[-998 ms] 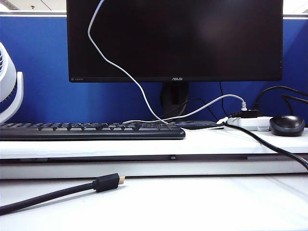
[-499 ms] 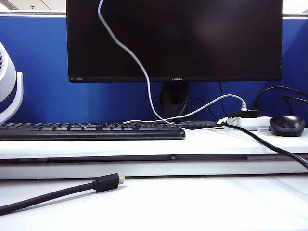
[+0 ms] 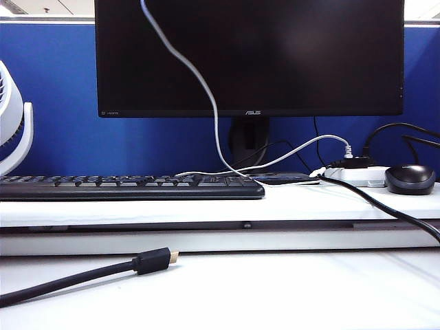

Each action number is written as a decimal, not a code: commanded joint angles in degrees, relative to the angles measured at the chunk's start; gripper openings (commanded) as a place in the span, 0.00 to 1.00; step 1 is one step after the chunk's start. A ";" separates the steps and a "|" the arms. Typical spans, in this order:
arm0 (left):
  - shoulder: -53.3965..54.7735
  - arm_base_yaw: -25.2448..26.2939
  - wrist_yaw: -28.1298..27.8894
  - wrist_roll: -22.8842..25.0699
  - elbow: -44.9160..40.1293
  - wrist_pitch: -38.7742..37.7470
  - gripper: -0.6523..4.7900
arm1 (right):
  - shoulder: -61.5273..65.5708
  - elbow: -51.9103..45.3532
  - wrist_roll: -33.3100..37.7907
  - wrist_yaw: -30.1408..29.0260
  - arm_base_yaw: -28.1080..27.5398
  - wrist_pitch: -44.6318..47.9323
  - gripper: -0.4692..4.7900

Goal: Pick up the Type-C charging cable and the charging base, insert one end of the Type-C charger into the corresponding slot on the base, and finally place the plugged-in charger back on the table.

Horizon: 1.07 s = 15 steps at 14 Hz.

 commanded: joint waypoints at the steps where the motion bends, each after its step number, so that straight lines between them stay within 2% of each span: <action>1: -0.24 -0.02 5.84 -13.29 0.37 4.42 0.11 | -0.37 0.31 -1.36 -0.50 0.22 5.25 0.09; 4: -0.24 -0.02 5.86 -16.37 0.35 4.57 0.11 | -0.48 0.31 -2.16 -0.52 1.33 8.39 0.09; 7: -0.09 0.02 5.66 -24.04 0.35 6.93 0.11 | -0.46 0.31 -3.43 -0.72 3.89 9.94 0.09; 12: -0.09 0.13 6.19 -33.33 0.35 9.81 0.11 | -0.63 0.31 -3.41 -1.01 4.55 10.95 0.09; 15: -0.09 0.17 8.13 -35.89 0.35 10.97 0.11 | -1.01 0.31 -3.26 -2.10 4.57 10.95 0.09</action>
